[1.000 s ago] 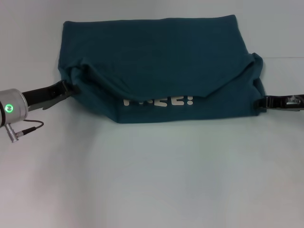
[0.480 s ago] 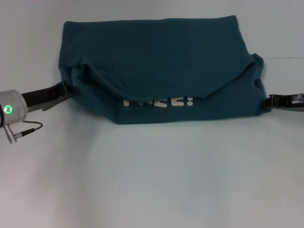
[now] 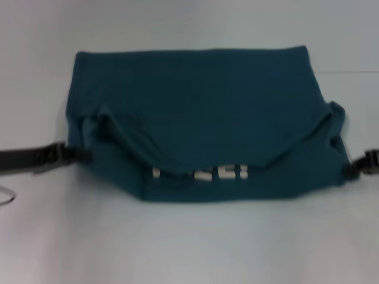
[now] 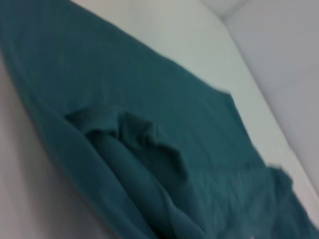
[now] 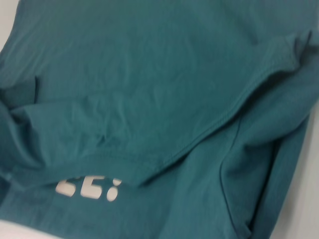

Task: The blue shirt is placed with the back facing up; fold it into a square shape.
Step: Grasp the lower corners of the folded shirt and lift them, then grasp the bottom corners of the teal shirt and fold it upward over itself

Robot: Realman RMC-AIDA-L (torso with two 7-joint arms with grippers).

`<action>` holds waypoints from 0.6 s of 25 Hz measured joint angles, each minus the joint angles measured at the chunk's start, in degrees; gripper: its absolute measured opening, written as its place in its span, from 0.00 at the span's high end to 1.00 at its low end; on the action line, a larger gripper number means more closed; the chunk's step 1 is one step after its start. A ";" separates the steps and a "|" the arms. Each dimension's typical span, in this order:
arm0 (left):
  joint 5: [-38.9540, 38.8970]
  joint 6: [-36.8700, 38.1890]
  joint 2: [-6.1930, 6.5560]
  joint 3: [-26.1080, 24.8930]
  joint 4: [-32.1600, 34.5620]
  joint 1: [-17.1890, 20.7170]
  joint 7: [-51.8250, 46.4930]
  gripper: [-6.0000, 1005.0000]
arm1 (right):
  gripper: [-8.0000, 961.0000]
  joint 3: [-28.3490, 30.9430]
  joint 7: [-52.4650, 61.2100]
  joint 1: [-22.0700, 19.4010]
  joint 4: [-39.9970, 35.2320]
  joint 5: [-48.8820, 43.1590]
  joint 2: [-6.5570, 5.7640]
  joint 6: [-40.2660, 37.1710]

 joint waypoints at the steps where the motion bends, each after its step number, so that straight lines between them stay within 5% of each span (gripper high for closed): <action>1: 2.07 3.22 0.20 -0.99 1.01 0.28 -0.31 1.00 | 0.93 0.00 -0.03 -0.45 -0.11 -0.10 -0.43 -2.19; 8: 15.00 22.33 0.61 -3.77 9.12 3.42 -0.27 1.00 | 0.93 -0.48 -4.07 -3.39 -0.17 -0.39 -2.19 -19.22; 15: 21.69 27.17 0.55 -4.29 11.07 4.57 2.45 1.00 | 0.93 0.56 -6.55 -5.33 0.03 -0.42 -2.95 -23.87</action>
